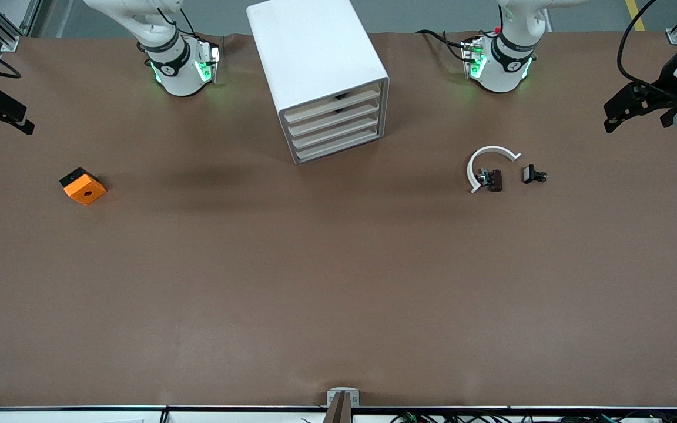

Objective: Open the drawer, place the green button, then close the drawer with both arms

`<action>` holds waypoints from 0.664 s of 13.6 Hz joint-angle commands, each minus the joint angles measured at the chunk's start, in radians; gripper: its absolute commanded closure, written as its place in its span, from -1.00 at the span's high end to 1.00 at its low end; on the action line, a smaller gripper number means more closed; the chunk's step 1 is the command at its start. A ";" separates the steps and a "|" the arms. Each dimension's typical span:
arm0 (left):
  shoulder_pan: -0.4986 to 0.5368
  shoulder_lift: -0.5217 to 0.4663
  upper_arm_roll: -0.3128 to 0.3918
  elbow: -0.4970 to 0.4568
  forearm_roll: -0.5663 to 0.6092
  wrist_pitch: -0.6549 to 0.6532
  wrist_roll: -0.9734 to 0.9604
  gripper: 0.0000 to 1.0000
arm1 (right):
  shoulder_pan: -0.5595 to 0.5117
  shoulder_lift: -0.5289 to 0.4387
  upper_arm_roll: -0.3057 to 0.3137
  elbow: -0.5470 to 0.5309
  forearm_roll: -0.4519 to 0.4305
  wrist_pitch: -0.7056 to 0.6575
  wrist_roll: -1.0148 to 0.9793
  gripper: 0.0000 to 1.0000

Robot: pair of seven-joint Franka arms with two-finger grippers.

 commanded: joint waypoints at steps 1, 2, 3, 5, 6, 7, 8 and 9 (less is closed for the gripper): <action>0.000 -0.001 0.008 0.003 -0.017 0.009 0.006 1.00 | 0.005 -0.030 0.003 -0.027 -0.014 0.011 -0.001 1.00; 0.000 0.012 0.009 0.018 -0.017 0.000 0.006 1.00 | 0.005 -0.030 0.003 -0.027 -0.014 0.011 0.001 1.00; 0.002 0.014 0.009 0.018 -0.017 -0.021 0.008 1.00 | 0.005 -0.030 0.003 -0.027 -0.014 0.011 0.001 1.00; -0.001 0.017 0.009 0.018 -0.017 -0.026 0.001 1.00 | 0.005 -0.030 0.003 -0.027 -0.012 0.011 0.001 1.00; 0.000 0.022 0.009 0.018 -0.017 -0.027 0.003 1.00 | 0.005 -0.030 0.003 -0.027 -0.012 0.011 0.001 1.00; 0.000 0.022 0.009 0.018 -0.028 -0.039 0.000 1.00 | 0.005 -0.030 0.003 -0.025 -0.012 0.011 0.001 1.00; 0.003 0.020 0.011 0.018 -0.045 -0.056 -0.005 1.00 | 0.005 -0.032 0.001 -0.027 -0.012 0.013 0.001 1.00; 0.005 0.020 0.012 0.018 -0.053 -0.061 -0.002 1.00 | 0.005 -0.032 0.003 -0.027 -0.012 0.013 0.001 1.00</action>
